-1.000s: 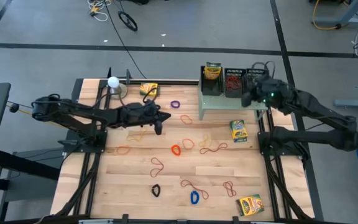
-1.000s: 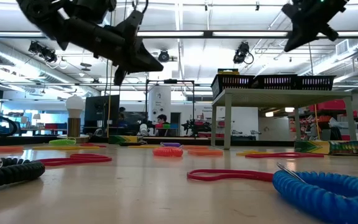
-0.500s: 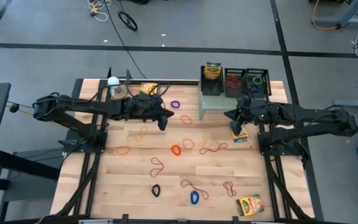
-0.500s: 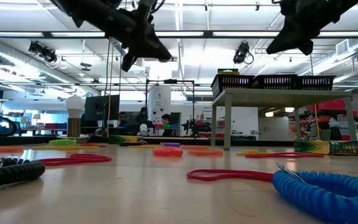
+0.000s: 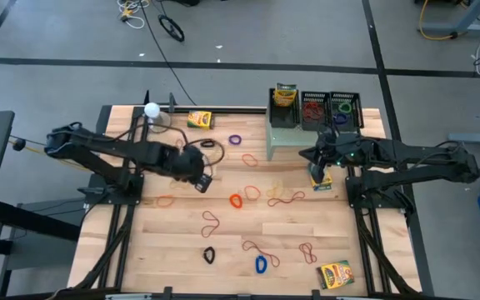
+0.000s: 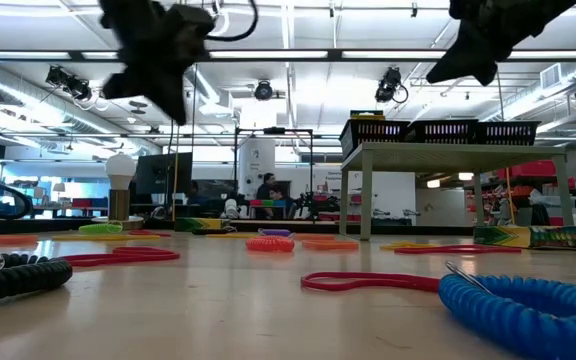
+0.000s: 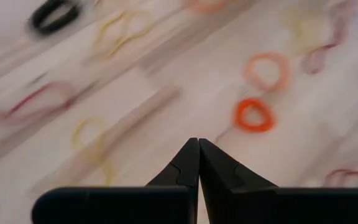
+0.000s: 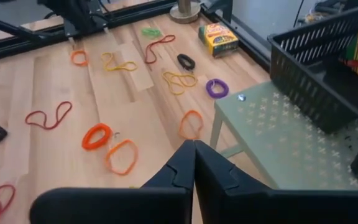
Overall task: Pick & Place Office Desk Supplies
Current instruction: Put the red rubber band into the middle black basket on the shelf
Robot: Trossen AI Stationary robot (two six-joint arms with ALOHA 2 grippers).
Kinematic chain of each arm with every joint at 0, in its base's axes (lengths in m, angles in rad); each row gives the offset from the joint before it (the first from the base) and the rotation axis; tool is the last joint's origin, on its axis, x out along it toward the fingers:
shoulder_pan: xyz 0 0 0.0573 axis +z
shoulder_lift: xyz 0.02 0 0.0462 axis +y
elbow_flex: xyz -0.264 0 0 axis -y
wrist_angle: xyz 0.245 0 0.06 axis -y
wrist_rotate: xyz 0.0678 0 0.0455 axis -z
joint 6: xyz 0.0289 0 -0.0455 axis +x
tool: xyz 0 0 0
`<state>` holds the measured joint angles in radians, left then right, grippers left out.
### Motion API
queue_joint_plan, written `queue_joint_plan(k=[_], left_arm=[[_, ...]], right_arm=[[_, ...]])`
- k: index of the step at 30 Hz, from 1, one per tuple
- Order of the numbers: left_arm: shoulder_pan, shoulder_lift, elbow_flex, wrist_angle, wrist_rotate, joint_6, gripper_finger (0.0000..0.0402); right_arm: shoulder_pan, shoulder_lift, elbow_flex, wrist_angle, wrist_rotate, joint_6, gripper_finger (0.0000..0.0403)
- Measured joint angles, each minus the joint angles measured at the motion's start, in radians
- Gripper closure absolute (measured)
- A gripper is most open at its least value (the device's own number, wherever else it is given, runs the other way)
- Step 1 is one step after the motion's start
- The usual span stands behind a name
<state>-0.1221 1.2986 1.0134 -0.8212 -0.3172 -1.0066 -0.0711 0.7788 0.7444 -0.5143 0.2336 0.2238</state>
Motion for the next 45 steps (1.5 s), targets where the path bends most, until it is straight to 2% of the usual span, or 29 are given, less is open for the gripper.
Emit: queue_joint_plan(k=[3,5,8,11,13,15,20,25,28,30,34,40,45], left_arm=[[-0.043,0.002,-0.006,-0.091,-0.035,-0.065,0.0395],[-0.053,-0.017,-0.049,-0.081,-0.026,-0.08,0.0397],[-0.05,-0.068,-0.166,0.024,0.008,-0.081,0.0397],[-0.034,-0.128,-0.288,0.193,0.025,-0.013,0.0397],[-0.013,-0.15,-0.336,0.278,0.045,0.034,0.0396],[0.009,-0.154,-0.358,0.286,0.071,0.063,0.0387],[0.036,-0.125,-0.361,0.321,0.11,0.184,0.0348],[0.037,-0.064,-0.361,0.453,0.121,0.281,0.0319],[0.035,-0.016,-0.361,0.56,0.18,0.294,0.031],[0.017,0.011,-0.356,0.594,0.203,0.299,0.0305],[-0.033,0.081,-0.321,0.592,0.18,0.338,0.0302],[-0.069,0.219,-0.23,0.586,0.167,0.29,0.0302],[-0.088,0.285,-0.151,0.489,0.293,0.485,0.0302]], right_arm=[[0.0,0.0,0.0,0.022,0.003,0.002,0.0384],[0.0,0.0,0.0,0.049,0.005,0.003,0.0385],[0.008,0.0,0.0,0.079,0.007,0.004,0.0393],[0.028,0.0,0.0,0.095,0.01,0.018,0.0399],[0.051,0.005,0.0,0.096,0.039,0.058,0.0398],[0.082,0.012,0.0,0.093,0.066,0.105,0.0394],[0.182,0.064,0.0,0.103,0.152,0.214,0.0395],[0.273,0.131,0.0,0.105,0.218,0.308,0.0395],[0.307,0.162,0.0,0.117,0.223,0.352,0.0394],[0.323,0.175,0.0,0.126,0.223,0.347,0.0394],[0.332,0.187,0.0,0.119,0.223,0.29,0.0394],[0.324,0.185,0.0,0.127,0.226,0.204,0.0394],[0.325,0.19,0.0,0.125,0.226,0.137,0.0394]])
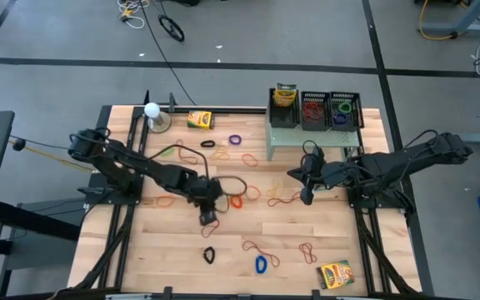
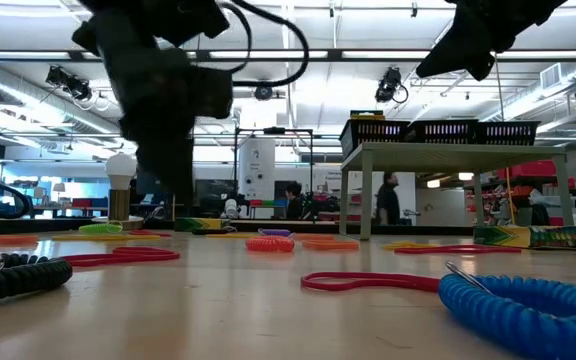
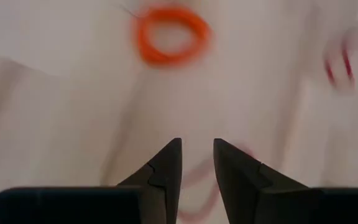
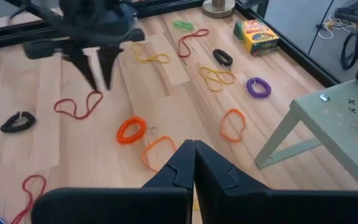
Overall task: Pick & Place Office Desk Supplies
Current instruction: Put the red rubber band into the middle black basket on the shelf
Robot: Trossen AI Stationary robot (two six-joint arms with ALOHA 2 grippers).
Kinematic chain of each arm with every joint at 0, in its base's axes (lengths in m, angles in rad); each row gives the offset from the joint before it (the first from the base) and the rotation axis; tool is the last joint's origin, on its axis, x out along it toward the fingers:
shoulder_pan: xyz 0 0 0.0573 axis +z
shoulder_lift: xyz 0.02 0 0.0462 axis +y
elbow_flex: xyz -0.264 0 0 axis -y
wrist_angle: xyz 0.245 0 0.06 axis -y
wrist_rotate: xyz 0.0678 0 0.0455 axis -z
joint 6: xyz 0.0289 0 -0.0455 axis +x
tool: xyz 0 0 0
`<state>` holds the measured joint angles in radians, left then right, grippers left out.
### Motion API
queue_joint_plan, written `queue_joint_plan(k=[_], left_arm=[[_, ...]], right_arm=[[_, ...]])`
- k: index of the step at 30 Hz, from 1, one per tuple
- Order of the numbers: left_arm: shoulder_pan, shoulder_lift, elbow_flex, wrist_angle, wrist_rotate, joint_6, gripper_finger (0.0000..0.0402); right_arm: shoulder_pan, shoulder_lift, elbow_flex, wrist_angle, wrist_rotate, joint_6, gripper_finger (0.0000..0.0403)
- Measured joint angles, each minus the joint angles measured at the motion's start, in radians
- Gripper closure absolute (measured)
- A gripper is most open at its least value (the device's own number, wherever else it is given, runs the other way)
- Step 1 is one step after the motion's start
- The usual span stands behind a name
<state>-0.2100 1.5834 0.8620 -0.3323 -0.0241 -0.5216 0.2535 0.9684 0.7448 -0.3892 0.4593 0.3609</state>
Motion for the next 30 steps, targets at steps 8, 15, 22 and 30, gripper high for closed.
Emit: queue_joint_plan(k=[8,15,22,30], left_arm=[[-0.01,0.006,0.013,-0.145,0.021,0.412,0.0302],[-0.013,0.013,0.003,-0.067,-0.004,0.491,0.0302],[-0.043,0.053,0.004,0.018,-0.034,0.428,0.0302],[-0.105,0.112,0.006,0.012,-0.017,0.485,0.0302]], right_arm=[[0.003,0.0,0.0,0.035,0.09,0.09,0.0394],[0.002,0.0,0.0,0.075,0.123,0.087,0.0394],[0.002,-0.001,0.0,0.087,0.123,0.09,0.0394],[0.002,-0.001,0.0,0.085,0.12,0.046,0.0394]])
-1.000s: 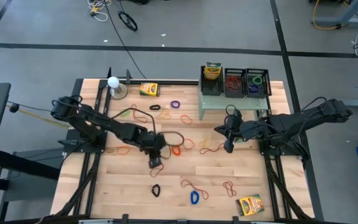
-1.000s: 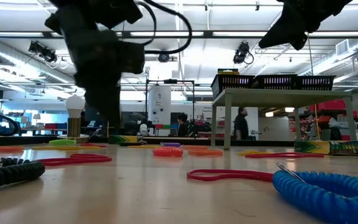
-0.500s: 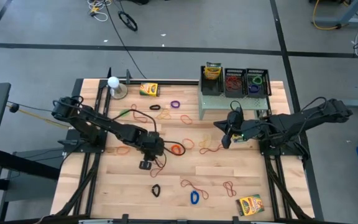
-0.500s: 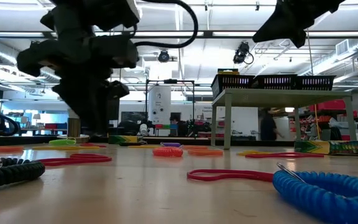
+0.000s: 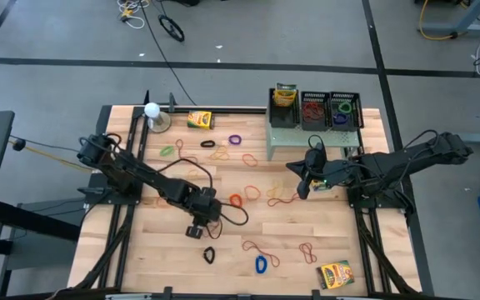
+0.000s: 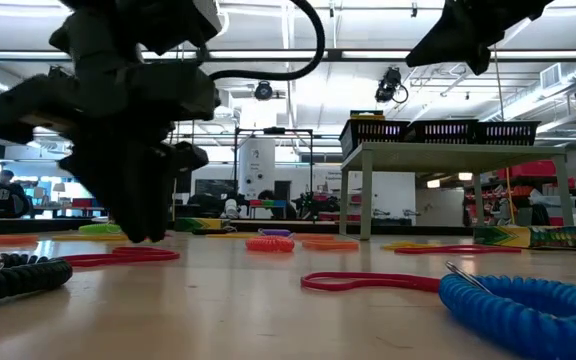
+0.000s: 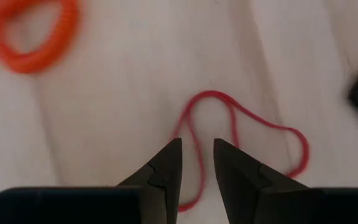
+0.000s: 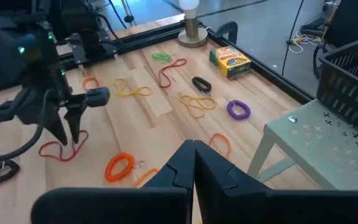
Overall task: Pick & Place Office Desk Supplies
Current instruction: Put the red rubber band into the middle black basket on the shelf
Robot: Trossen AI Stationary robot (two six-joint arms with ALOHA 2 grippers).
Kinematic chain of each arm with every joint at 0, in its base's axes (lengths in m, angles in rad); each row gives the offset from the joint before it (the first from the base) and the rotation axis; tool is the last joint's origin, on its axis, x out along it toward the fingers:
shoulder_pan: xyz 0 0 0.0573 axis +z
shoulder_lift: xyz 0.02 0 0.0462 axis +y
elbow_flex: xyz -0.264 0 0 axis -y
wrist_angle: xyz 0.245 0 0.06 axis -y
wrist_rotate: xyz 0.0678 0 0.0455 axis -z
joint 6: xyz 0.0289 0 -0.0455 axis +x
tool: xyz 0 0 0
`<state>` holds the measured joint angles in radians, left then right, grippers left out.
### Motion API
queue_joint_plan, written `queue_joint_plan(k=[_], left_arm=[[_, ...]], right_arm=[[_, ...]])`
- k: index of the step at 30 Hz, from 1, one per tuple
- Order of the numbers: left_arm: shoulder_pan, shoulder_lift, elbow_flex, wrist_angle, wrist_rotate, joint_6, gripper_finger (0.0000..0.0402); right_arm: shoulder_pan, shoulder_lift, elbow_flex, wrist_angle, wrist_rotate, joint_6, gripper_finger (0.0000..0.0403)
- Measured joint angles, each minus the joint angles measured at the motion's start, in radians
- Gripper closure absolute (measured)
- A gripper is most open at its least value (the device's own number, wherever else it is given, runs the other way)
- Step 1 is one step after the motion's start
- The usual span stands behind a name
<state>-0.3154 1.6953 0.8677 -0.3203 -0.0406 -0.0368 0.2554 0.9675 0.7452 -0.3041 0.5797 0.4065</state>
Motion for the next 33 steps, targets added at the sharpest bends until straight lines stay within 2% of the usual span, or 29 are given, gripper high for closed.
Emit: queue_joint_plan(k=[12,18,27,33], left_arm=[[-0.012,0.007,0.0,0.035,-0.013,0.009,0.0302],[-0.034,0.007,0.001,0.049,0.009,0.087,0.0302],[-0.044,0.012,0.001,0.063,-0.185,0.045,0.0302],[-0.031,0.029,0.002,0.06,-0.029,0.044,0.0302]], right_arm=[[0.0,0.0,0.0,0.0,0.0,0.0,0.0394],[0.0,0.0,0.0,0.0,0.001,0.0,0.0394],[0.0,0.0,0.0,0.0,0.001,0.0,0.0394],[0.0,0.0,0.0,0.0,0.001,0.0,0.0394]])
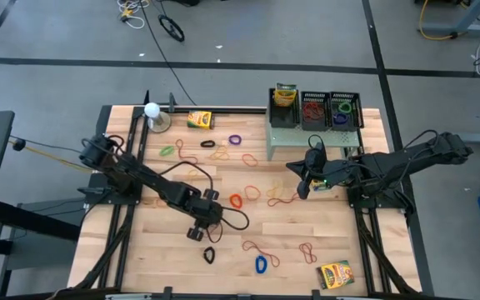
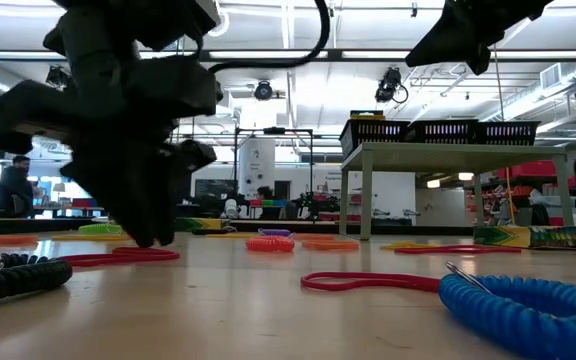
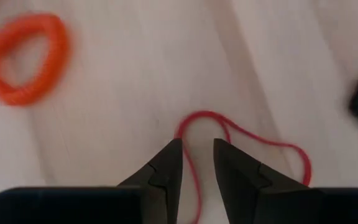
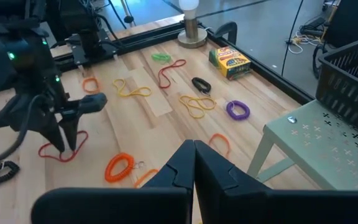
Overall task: Pick & Place Office Desk Supplies
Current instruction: Put the red rubber band into the middle black basket on the shelf
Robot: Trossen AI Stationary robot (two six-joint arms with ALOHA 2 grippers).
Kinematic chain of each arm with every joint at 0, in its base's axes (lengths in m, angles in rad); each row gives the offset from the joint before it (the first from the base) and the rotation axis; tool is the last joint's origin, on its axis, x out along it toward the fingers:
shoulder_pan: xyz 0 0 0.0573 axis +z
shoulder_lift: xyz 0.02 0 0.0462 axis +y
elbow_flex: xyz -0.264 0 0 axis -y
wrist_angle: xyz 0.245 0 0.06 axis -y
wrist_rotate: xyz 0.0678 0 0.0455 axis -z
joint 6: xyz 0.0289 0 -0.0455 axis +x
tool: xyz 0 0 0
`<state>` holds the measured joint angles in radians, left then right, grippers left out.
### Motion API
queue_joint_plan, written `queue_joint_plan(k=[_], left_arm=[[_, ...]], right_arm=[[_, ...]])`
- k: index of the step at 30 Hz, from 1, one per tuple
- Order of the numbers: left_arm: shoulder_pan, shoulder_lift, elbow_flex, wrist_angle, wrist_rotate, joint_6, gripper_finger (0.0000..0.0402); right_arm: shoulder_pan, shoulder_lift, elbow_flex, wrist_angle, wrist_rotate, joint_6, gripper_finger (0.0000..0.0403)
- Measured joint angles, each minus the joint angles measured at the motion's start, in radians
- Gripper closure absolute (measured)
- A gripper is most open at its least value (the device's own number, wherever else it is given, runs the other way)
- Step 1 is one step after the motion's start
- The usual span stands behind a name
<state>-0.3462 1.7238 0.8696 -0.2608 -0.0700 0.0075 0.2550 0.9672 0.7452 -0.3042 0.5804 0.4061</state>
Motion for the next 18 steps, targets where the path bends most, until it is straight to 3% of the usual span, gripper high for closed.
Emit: queue_joint_plan(k=[5,9,12,18], left_arm=[[0.008,0.032,0.003,0.0,-0.006,-0.025,0.0306],[0.021,0.035,0.003,-0.002,-0.004,-0.048,0.0339],[0.041,0.013,0.001,-0.023,-0.013,-0.048,0.0386],[0.109,-0.103,-0.003,-0.106,-0.034,-0.084,0.0397]], right_arm=[[0.0,0.0,0.0,0.0,0.0,0.0,0.0394],[0.0,0.0,0.0,0.0,0.0,0.0,0.0394],[0.0,0.0,0.0,0.0,0.0,0.0,0.0394],[0.0,0.0,0.0,0.0,0.0,0.0,0.0394]])
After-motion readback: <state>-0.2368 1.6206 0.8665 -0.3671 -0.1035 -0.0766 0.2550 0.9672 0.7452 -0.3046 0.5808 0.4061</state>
